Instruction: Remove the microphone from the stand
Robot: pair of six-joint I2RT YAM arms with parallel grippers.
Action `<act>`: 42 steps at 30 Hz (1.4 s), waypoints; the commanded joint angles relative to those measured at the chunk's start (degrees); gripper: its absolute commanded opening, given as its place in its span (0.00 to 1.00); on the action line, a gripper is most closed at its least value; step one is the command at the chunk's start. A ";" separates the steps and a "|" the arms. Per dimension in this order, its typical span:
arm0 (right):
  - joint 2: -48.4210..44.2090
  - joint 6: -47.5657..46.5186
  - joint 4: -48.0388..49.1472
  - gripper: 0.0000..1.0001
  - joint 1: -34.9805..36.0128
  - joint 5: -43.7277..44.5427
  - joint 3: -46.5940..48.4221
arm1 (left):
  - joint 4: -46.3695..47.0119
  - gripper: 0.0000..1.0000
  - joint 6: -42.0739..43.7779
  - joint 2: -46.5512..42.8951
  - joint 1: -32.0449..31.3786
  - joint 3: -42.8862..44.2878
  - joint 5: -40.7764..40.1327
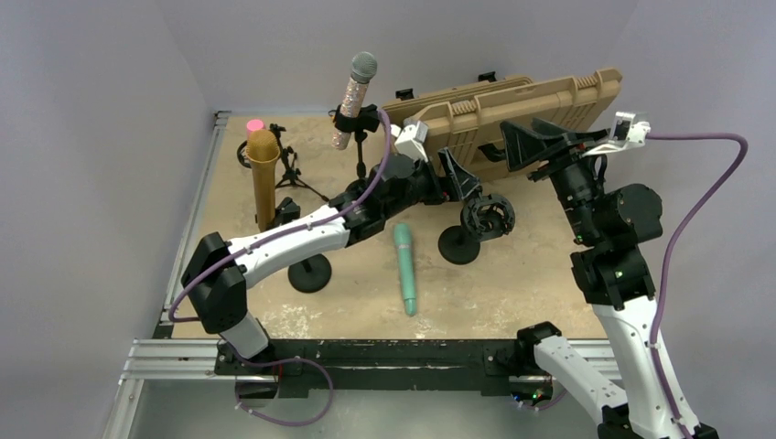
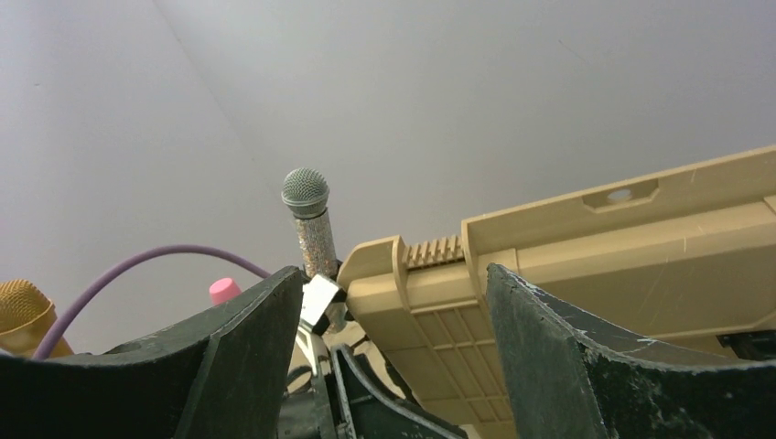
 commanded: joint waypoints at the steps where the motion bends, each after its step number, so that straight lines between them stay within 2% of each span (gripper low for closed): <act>1: -0.54 -0.95 2.75 0.72 -0.14 -1.50 0.73 | 5.18 0.86 0.25 -2.78 -3.71 -3.56 -8.66; 6: -0.72 -0.80 3.06 0.72 -0.15 -2.49 0.31 | 7.13 0.88 -1.68 -3.07 -5.98 -5.33 -13.02; 11: -1.31 -0.49 2.41 0.72 -0.14 -2.52 -0.46 | 11.90 0.90 -6.31 -2.69 -6.21 -8.66 -13.38; 20: -2.79 -0.21 1.80 0.73 -0.14 -3.05 -1.83 | 12.81 0.76 -13.06 -1.70 -5.94 -9.53 -14.11; 32: -3.64 -0.40 1.80 0.73 -0.15 -3.59 -2.57 | 15.70 0.69 -20.48 -0.89 -7.34 -9.50 -11.46; 38: -4.34 -0.54 1.80 0.73 -0.19 -4.08 -2.56 | 14.92 0.60 -26.54 2.07 -7.39 -7.56 -10.01; 42: -4.80 -0.63 1.80 0.73 -0.14 -3.98 -2.03 | 14.84 0.58 -27.39 2.96 -7.30 -8.07 -12.27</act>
